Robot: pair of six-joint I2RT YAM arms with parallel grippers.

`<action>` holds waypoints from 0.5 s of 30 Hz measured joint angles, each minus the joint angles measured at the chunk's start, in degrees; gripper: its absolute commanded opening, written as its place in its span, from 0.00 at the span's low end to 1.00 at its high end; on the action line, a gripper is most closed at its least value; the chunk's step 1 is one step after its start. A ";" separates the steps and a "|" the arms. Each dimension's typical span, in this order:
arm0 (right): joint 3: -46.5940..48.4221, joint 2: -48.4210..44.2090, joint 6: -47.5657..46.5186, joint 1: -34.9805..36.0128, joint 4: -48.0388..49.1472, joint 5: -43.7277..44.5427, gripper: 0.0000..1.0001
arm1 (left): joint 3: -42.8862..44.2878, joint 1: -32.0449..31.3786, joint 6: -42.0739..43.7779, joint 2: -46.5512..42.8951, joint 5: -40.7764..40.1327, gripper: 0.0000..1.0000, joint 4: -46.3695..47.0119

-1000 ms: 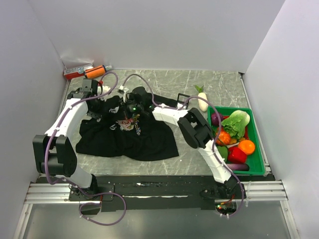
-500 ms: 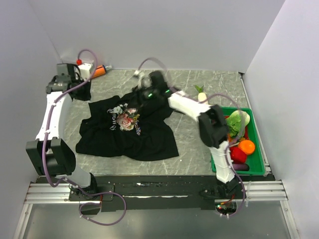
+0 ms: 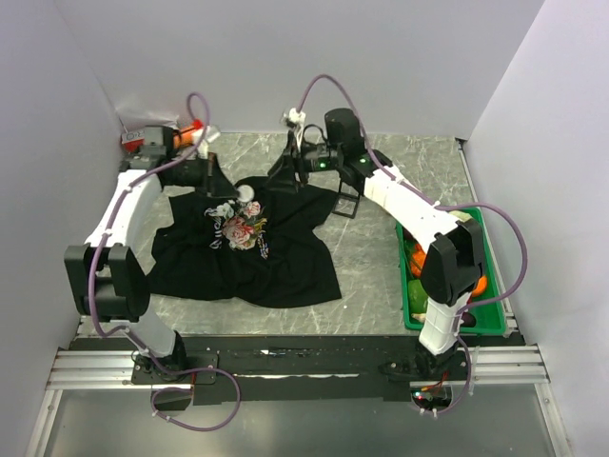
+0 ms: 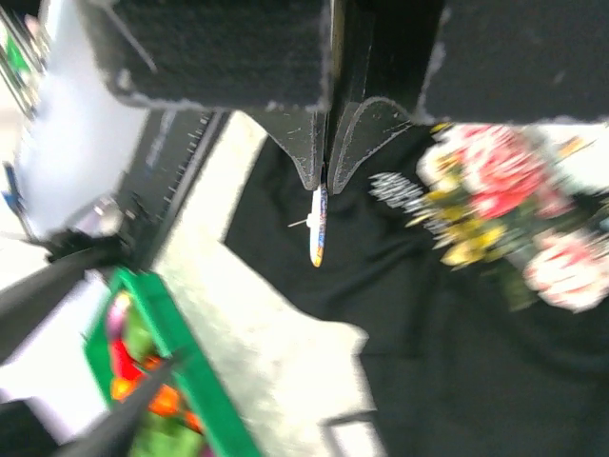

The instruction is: Remove the brooch from the garment

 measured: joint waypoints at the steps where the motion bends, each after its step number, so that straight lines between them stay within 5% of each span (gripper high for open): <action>1: -0.70 0.00 -0.55 0.17 -0.52 -0.52 0.59 | 0.00 -1.14 0.02 0.31 1.11 0.01 0.11; 15: -6.21 -0.04 0.48 -0.04 -2.47 -2.58 0.61 | -5.55 -3.96 -0.98 -0.22 11.52 0.01 9.01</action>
